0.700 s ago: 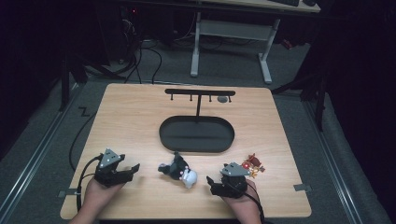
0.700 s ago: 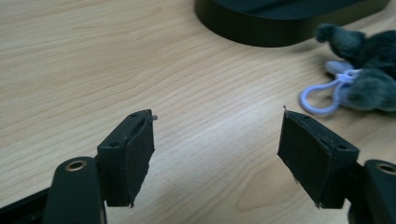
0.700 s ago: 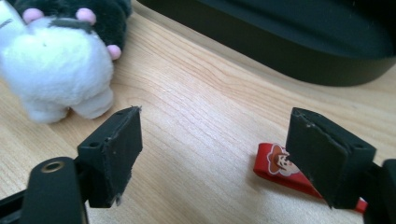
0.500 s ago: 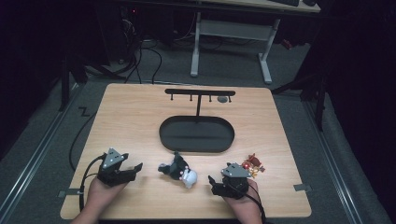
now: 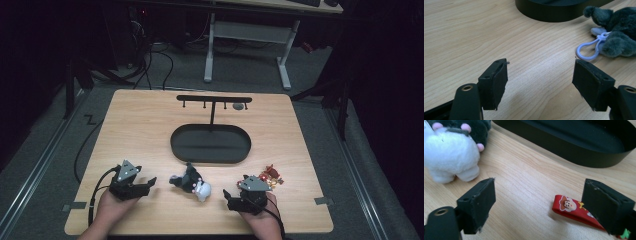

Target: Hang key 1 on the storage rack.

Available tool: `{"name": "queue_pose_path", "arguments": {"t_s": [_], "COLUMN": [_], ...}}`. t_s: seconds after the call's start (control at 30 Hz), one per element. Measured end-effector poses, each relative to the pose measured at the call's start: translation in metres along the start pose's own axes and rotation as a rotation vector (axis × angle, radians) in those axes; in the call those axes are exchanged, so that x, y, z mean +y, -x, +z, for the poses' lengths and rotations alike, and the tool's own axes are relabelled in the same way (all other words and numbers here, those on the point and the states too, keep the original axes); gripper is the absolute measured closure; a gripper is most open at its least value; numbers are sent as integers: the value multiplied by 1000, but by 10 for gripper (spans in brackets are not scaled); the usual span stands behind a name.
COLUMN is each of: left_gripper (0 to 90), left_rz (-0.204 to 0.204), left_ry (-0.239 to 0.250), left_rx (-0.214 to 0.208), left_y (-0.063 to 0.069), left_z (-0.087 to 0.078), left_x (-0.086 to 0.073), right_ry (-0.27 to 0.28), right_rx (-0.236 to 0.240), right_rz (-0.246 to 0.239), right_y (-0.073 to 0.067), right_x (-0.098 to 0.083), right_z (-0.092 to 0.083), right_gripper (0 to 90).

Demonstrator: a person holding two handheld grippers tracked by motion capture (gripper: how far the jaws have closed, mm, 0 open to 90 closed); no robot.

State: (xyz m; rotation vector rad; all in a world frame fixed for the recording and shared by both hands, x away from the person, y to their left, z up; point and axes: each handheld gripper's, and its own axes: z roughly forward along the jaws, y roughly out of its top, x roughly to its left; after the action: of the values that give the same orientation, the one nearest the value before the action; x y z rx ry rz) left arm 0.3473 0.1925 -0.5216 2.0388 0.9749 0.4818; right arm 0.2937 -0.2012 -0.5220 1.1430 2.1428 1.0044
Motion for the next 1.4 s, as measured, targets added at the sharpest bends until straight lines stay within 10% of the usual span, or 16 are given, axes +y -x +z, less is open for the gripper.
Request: {"name": "queue_pose_path", "arguments": {"t_s": [1.4], "left_gripper": [268], "left_rz": [140], "left_ry": [7], "left_rx": [-22], "left_y": [13], "left_z": [-3], "left_x": [1], "right_ry": [-187], "right_rx": [86], "right_rz": [42], "right_y": [19], "right_x": [-7], "right_z": [-13], "right_gripper": [273]}}
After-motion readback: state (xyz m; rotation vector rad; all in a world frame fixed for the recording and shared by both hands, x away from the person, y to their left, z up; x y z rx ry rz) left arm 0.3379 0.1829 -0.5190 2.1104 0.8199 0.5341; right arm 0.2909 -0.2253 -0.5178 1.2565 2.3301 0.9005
